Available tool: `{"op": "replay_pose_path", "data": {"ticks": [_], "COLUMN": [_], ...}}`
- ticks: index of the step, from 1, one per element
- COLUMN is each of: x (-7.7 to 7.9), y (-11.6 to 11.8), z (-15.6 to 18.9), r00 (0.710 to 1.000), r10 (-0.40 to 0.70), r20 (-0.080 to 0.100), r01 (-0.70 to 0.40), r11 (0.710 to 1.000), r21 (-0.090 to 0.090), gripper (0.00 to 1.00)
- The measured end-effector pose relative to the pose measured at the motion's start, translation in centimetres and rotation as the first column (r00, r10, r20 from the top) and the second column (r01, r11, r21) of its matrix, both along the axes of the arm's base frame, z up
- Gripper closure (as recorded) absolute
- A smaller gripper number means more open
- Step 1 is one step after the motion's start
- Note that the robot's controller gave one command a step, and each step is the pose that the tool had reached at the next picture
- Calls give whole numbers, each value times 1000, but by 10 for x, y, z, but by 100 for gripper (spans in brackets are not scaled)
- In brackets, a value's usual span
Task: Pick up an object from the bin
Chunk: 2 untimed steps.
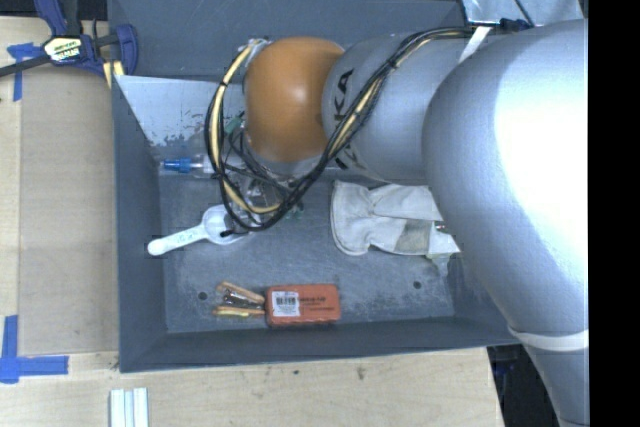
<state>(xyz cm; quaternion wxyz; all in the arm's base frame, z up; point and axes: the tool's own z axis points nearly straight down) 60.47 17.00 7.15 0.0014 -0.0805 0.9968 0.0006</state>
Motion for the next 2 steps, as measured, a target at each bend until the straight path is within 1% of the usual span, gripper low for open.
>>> {"op": "replay_pose_path", "data": {"ticks": [1, 2], "x": [0, 8], "y": [0, -11], "z": [0, 199], "r00": [1000, 1000], "r10": [0, -24], "r20": [0, -1], "r01": [0, 24], "r11": [1000, 1000], "r21": [0, -1], "gripper": [100, 100]}}
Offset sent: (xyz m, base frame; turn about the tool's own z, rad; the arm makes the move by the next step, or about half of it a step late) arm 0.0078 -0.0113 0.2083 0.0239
